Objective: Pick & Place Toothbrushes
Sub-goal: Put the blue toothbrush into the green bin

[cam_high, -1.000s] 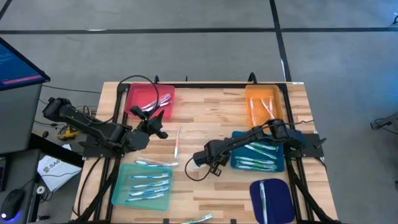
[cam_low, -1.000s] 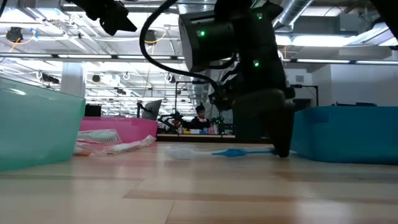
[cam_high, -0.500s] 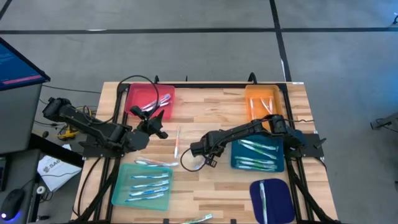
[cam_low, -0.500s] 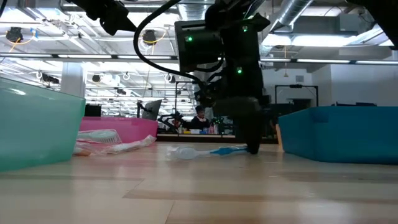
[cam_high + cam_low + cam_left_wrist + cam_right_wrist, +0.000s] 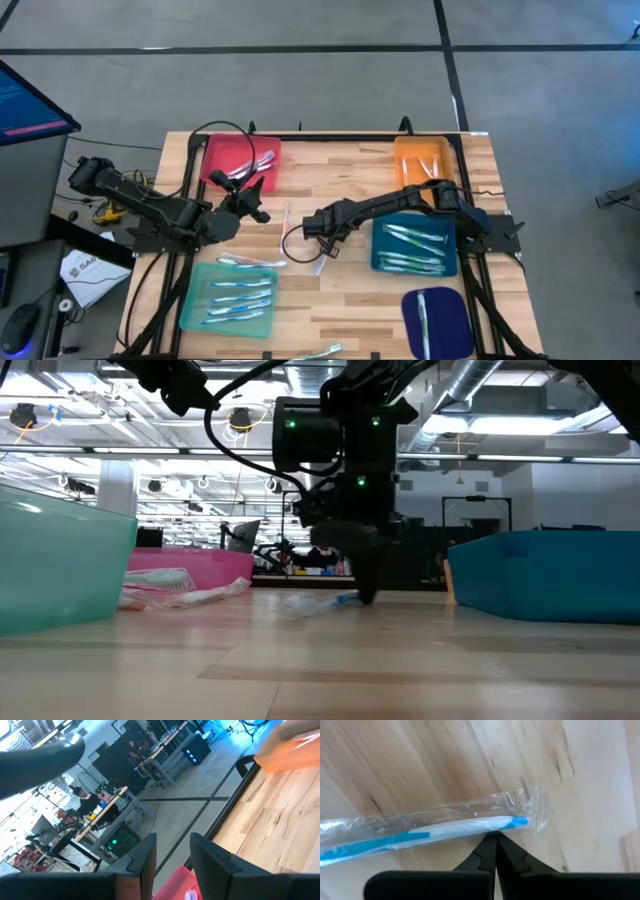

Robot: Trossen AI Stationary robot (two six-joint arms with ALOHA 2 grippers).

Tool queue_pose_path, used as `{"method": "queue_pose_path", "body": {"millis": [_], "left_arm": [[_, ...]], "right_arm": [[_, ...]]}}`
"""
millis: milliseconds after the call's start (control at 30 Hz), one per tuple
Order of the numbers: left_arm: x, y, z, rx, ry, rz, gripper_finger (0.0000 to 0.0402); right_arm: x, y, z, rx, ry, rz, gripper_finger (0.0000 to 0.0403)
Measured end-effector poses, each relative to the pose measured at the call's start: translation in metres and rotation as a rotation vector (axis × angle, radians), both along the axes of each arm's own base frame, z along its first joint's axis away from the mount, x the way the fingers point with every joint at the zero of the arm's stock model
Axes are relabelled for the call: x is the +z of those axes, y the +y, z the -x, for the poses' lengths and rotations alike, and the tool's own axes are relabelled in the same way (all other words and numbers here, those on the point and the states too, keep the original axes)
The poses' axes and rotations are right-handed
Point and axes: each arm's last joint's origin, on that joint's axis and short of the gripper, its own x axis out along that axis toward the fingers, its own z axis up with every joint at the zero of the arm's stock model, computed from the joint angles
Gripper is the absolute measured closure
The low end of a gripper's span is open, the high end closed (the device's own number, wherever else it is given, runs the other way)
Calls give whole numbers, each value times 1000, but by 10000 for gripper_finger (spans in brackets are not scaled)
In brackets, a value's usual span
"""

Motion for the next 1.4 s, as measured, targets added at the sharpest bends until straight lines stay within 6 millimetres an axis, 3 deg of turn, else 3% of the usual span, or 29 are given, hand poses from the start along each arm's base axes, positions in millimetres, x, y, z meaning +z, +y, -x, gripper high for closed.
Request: {"method": "queue_pose_path", "body": {"millis": [600, 967, 1400], "left_arm": [[0, 0, 0, 0, -6, 2, 289], [1, 0, 0, 0, -7, 2, 289], [1, 0, 0, 0, -4, 1, 289]], "right_arm": [[2, -9, -22, 3, -199, -17, 403], [5, -4, -36, 33, -340, -145, 403], [5, 24, -43, 272, -394, -266, 403]]}}
